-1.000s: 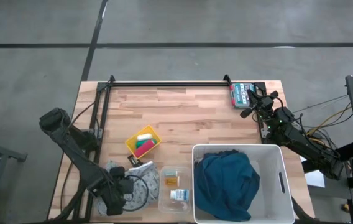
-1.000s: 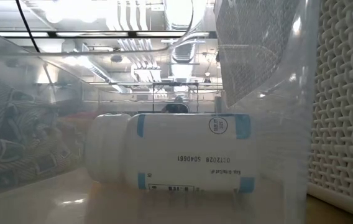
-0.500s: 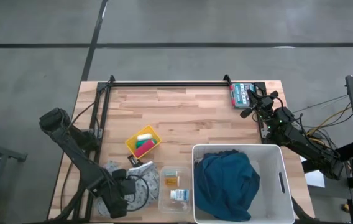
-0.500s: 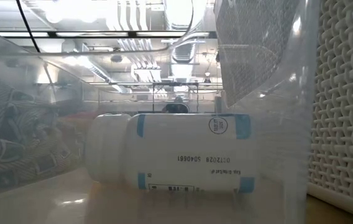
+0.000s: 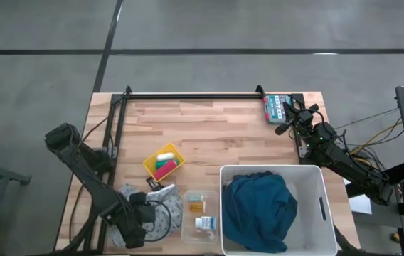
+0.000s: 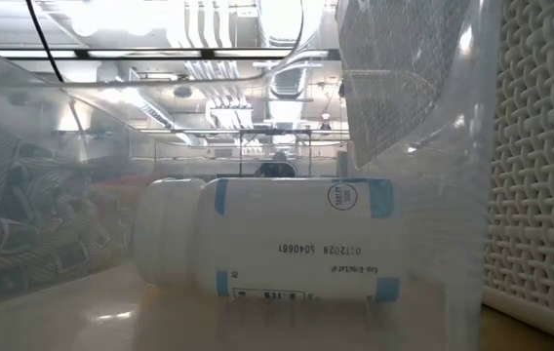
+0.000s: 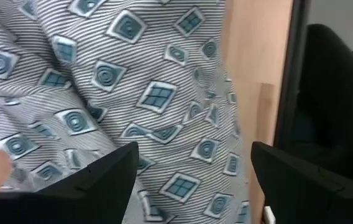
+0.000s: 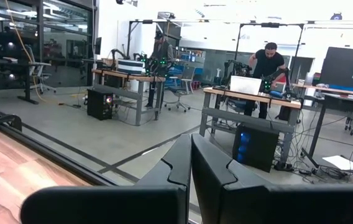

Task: Pick & Place Medicine items
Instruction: Put the light blue patient gown into the white laundry bin

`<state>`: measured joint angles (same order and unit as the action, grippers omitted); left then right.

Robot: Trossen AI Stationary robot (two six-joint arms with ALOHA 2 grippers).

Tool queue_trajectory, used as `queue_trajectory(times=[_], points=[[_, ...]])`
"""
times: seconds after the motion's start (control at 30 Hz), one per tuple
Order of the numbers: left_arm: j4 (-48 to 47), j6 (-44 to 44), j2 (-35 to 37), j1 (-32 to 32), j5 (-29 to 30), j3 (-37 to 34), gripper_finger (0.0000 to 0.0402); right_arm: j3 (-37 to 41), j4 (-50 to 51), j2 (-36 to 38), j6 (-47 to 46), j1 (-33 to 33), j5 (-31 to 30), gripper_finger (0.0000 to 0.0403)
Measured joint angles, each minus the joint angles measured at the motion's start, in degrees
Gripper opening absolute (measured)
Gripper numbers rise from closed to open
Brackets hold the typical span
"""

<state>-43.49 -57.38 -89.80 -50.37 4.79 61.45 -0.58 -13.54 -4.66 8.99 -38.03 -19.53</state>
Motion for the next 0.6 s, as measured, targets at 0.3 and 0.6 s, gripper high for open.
queue_trajectory(times=[0.3,0.6], points=[[1.0,-5.5,0.0,-0.1,1.4,-3.9,0.0317,0.0,0.0,0.0,0.0,0.0,0.0,0.0008],[8.6,-7.1,0.0,-0.1,1.2,-8.1,0.0317,0.0,0.0,0.0,0.0,0.0,0.0,0.0008]])
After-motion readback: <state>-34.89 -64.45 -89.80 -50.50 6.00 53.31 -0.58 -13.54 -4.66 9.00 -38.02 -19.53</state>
